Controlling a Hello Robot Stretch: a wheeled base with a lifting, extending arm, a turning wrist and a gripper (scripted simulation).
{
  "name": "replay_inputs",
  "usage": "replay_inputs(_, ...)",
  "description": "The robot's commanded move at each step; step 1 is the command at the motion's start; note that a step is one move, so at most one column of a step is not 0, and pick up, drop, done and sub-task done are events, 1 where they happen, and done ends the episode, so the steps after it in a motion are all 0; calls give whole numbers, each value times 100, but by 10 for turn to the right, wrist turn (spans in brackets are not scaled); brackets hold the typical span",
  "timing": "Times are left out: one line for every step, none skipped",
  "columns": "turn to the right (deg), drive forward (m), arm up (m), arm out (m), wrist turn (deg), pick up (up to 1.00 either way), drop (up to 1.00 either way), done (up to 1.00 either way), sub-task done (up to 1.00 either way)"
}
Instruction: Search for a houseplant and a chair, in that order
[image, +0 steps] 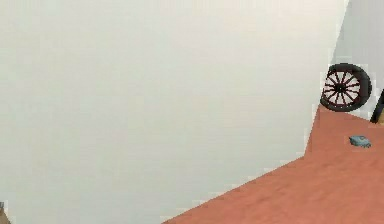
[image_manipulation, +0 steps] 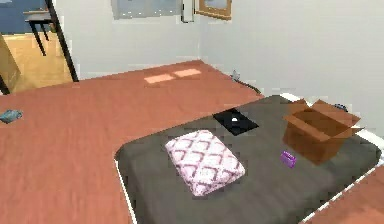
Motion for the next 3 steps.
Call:
replay_inputs(450, 0, 0, 0, 0, 0, 0, 0, 0)
replay_inputs(90, 0, 0, 0, 0, 0, 0, 0, 0)
replay_inputs(0, 100, 0, 0, 0, 0, 0, 0, 0)
